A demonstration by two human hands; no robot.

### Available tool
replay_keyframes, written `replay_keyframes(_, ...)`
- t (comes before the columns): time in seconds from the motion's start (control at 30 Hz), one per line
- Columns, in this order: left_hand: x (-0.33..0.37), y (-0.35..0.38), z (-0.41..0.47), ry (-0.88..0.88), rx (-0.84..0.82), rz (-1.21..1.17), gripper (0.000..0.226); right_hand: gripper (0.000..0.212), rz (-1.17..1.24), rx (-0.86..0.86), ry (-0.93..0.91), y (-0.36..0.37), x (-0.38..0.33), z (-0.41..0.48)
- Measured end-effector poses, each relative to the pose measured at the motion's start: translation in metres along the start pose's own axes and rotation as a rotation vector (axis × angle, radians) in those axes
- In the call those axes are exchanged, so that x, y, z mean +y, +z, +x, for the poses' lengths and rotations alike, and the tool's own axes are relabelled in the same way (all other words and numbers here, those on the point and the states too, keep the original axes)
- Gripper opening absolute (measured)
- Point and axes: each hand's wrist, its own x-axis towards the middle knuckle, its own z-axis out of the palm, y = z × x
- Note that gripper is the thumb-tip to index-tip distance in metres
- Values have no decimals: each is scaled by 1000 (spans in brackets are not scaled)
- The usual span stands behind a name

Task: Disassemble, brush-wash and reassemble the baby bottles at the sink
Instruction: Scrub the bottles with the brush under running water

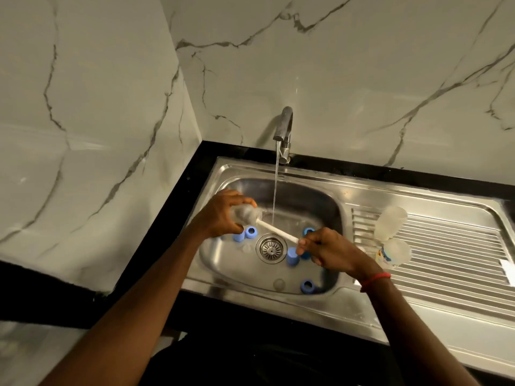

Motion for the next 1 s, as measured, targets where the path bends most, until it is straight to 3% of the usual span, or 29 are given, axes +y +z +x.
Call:
replay_keyframes(0.1, 8, -12, 0, 23, 25, -60, 60, 46, 463, -142, 164, 8, 7, -8)
replay_keyframes(0.17, 14, -17, -1, 18, 5, -82, 60, 41, 479, -200, 162, 3, 8, -11)
replay_keyframes(0.27, 12, -18, -5, -14, -42, -107, 61, 20, 36, -12, 27, -13, -2, -10)
replay_keyframes(0.33, 7, -21, -5, -83, -71, -134, 62, 14, -405, 286, -130, -17, -7, -10)
replay_keyframes(0.4, 0, -25, -4, -142, -62, -162, 63, 22, -762, 599, -300, -15, -9, -15)
replay_keyframes(0.5, -5, -32, -4, -246, -5, -243, 62, 34, -900, 820, -426, -17, -4, -20)
replay_keyframes(0.63, -3, -32, -4, -167, -26, -226, 60, 40, -1032, 858, -435, -9, -7, -26)
replay_keyframes(0.73, -6, -29, -3, -155, 9, -244, 61, 26, -978, 804, -414, -4, -14, -24)
replay_keyframes(0.77, -8, -29, -2, -146, 18, -246, 61, 22, -861, 682, -400, -5, -16, -23)
replay_keyframes(0.87, -11, -33, 2, -74, -6, -176, 62, 43, -451, 256, -271, -2, -23, -25)
replay_keyframes(0.93, -12, -36, 5, -51, -27, -144, 62, 44, -336, 184, -234, -2, -22, -27)
replay_keyframes(1.0, -13, -36, 7, -41, -52, -118, 61, 37, -412, 201, -183, -6, -22, -28)
